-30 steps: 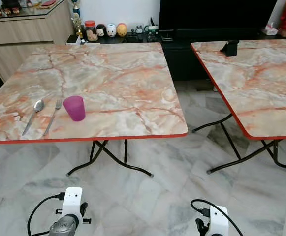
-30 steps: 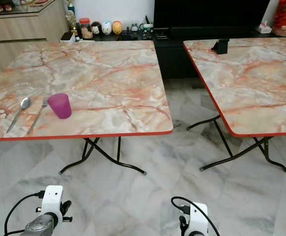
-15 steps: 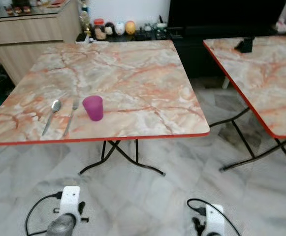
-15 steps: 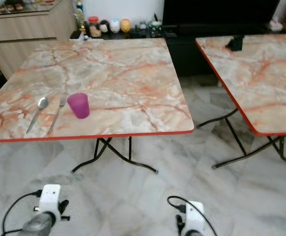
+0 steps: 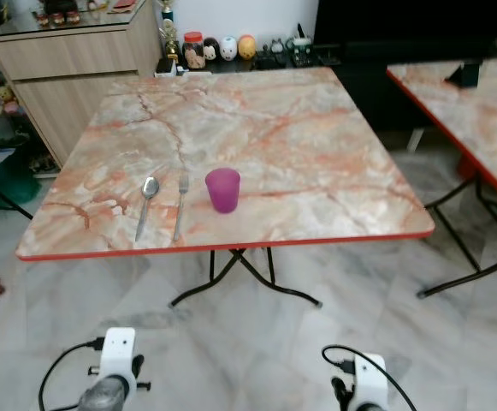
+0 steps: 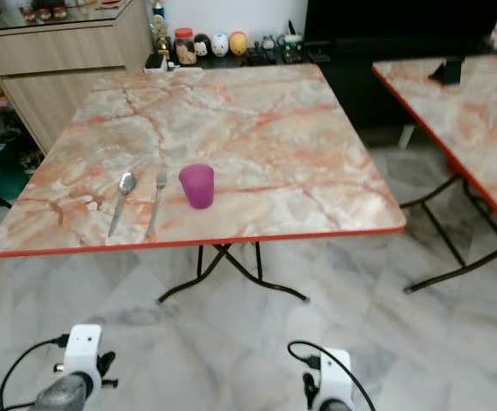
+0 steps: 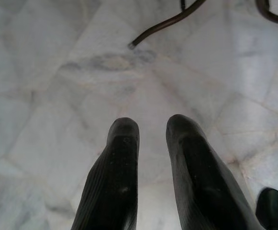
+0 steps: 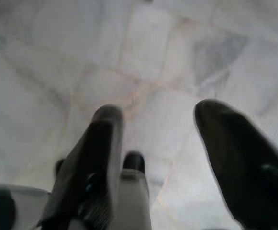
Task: Setting the table
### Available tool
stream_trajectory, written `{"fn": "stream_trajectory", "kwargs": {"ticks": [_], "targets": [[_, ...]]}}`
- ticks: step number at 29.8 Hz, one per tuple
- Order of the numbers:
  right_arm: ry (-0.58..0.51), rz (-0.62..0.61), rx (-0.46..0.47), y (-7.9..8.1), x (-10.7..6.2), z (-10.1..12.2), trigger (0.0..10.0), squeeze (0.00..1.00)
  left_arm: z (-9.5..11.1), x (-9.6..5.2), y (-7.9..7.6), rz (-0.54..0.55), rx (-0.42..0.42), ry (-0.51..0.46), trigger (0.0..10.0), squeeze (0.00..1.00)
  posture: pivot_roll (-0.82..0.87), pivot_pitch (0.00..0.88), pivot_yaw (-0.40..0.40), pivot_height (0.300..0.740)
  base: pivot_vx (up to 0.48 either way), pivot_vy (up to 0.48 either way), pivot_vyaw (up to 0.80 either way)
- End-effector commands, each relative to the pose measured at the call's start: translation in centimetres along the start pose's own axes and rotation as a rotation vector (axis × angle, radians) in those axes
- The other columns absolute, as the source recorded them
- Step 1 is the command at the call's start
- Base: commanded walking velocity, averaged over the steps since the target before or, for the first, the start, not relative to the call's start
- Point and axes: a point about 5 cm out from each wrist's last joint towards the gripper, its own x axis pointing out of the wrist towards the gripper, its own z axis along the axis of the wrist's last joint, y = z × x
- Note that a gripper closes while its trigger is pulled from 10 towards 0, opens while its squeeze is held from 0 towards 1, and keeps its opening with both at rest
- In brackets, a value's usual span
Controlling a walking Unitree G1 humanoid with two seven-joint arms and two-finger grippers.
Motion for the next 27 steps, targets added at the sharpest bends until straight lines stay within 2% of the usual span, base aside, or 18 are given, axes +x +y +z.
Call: {"fn": "stream_trajectory", "kwargs": {"ticks": [1,4,10,19,24,27], "targets": [[-0.017,0.023,-0.008,0.83,0.1,0.42,10.0,0.0,-0.01,-0.07,0.96,0.027,0.001,0.008,10.0,0.0,0.04,0.0,0.015,0.74,0.0,0.0,0.0],[-0.018,0.024,-0.013,0.84,0.1,0.42,10.0,0.0,0.02,-0.06,0.99,0.028,0.002,0.007,10.0,0.0,0.04,0.0,0.015,0.74,0.0,0.0,0.3],[-0.019,0.023,-0.016,0.83,0.09,0.42,10.0,0.0,0.21,0.0,0.87,0.026,0.004,0.001,10.0,0.0,0.04,0.0,0.015,0.74,0.0,0.317,0.54],[-0.015,0.028,-0.021,0.87,0.04,0.21,10.0,0.0,0.3,0.02,0.73,0.021,0.006,-0.005,10.0,0.0,0.04,0.0,0.009,0.74,0.0,0.0,0.0],[-0.015,0.029,-0.03,0.92,0.03,0.2,10.0,0.0,0.27,0.01,0.69,0.02,0.014,-0.003,10.0,0.0,0.03,0.0,0.012,0.74,0.0,0.48,0.0],[-0.019,0.028,-0.027,0.96,0.04,0.25,10.0,0.0,0.48,0.07,0.5,0.015,0.016,-0.014,10.0,0.0,0.03,0.0,0.012,0.74,0.0,0.081,0.0]]}}
